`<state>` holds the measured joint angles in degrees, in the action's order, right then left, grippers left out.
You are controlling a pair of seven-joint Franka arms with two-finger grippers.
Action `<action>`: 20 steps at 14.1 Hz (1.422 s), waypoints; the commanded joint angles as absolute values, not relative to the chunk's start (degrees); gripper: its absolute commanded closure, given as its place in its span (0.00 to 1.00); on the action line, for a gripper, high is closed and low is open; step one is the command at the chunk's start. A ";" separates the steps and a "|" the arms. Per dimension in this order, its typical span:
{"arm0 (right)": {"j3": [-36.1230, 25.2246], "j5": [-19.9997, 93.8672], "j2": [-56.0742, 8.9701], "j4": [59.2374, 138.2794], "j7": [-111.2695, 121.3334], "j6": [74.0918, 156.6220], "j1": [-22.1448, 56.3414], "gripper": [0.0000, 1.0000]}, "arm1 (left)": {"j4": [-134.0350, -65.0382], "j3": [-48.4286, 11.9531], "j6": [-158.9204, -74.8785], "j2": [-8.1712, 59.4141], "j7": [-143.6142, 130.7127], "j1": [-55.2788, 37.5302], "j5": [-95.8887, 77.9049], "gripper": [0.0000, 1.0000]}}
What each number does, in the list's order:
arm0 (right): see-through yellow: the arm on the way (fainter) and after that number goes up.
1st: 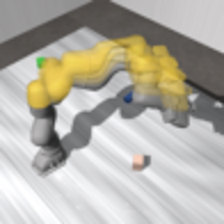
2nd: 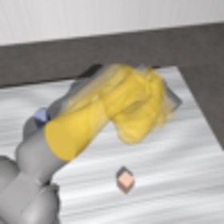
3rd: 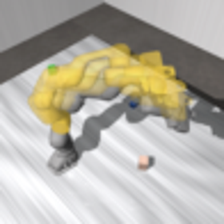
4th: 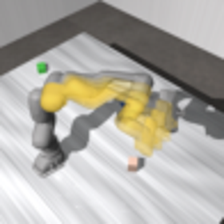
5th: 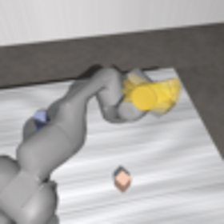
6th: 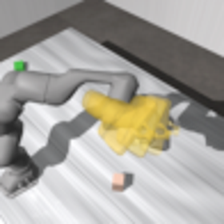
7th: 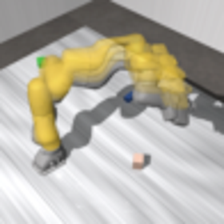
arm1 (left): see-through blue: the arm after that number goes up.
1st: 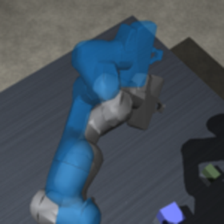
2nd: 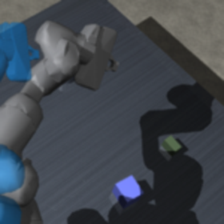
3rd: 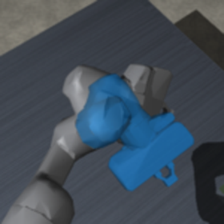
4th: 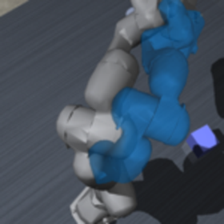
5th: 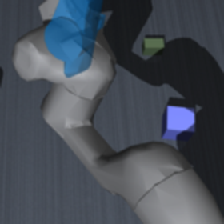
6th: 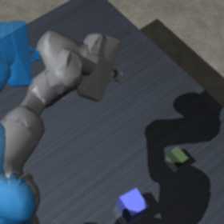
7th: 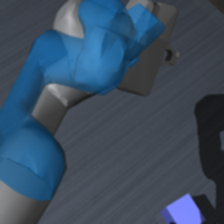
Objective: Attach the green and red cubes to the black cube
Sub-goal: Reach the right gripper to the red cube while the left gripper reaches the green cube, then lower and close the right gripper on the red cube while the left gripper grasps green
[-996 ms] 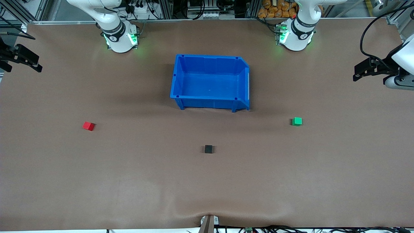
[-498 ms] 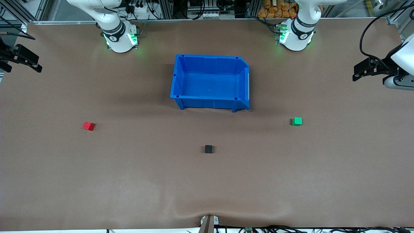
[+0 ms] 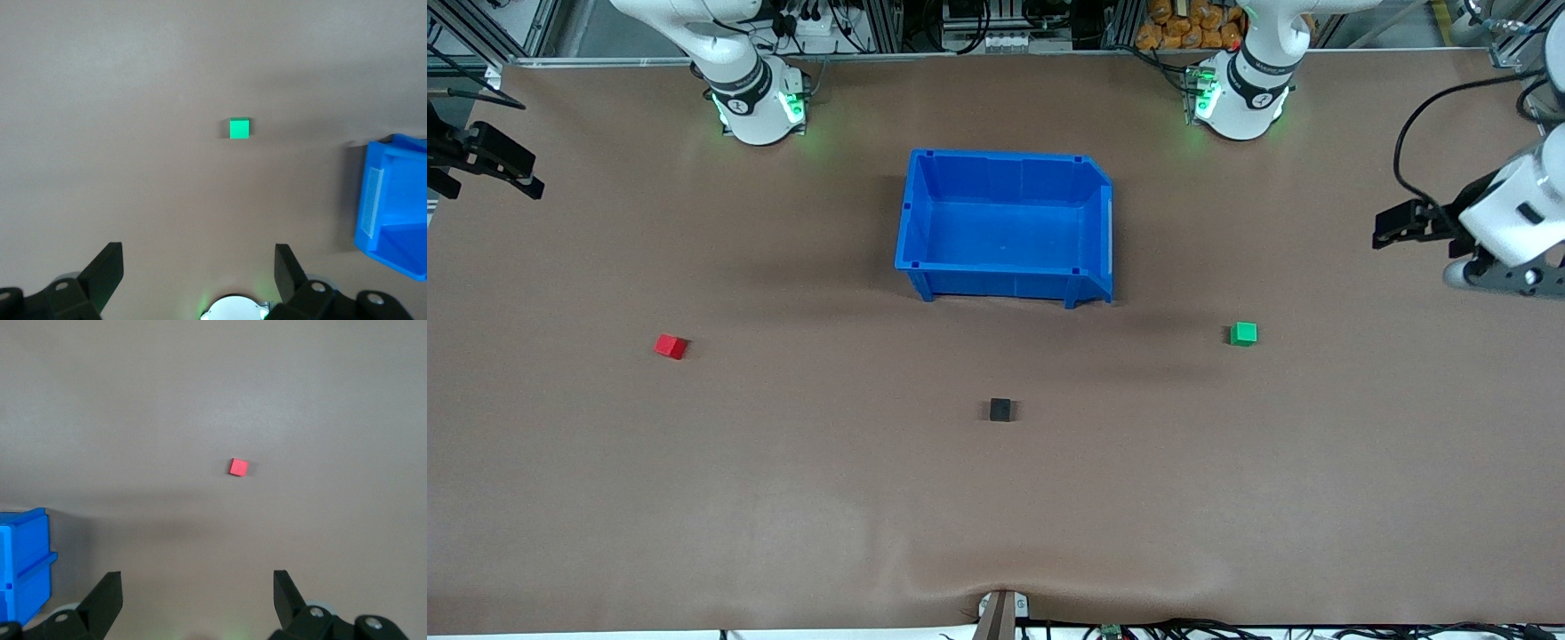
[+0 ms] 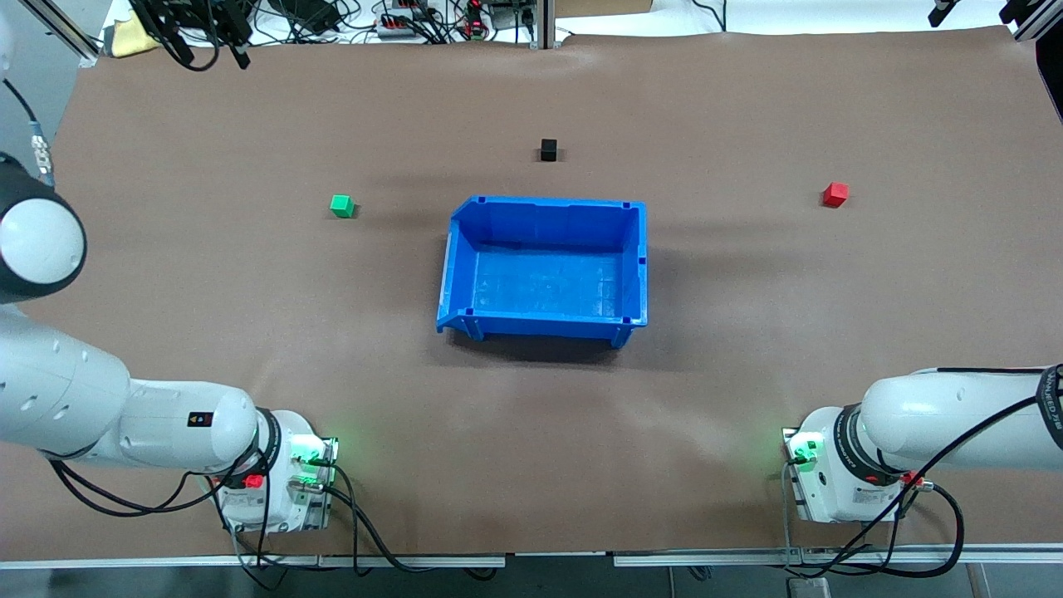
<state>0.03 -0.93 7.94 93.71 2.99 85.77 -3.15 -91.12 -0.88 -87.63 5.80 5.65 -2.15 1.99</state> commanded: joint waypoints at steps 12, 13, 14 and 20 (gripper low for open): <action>-0.26 -2.55 1.42 88.60 3.60 86.66 0.18 0.00 | -113.54 -2.46 -116.61 9.49 -0.26 -2.72 2.02 0.00; -0.26 -2.90 -0.07 88.85 3.52 87.01 0.09 0.00 | -115.47 -2.46 -118.98 9.49 -0.35 -2.81 2.02 0.00; -1.22 -2.99 -3.74 89.64 3.43 87.36 0.17 0.00 | -117.40 -2.63 -121.53 9.41 -0.61 -2.73 2.02 0.00; -3.43 -6.76 -13.87 90.88 3.43 92.46 1.05 0.00 | -126.37 -3.16 -135.33 10.81 -2.90 -2.81 2.02 0.00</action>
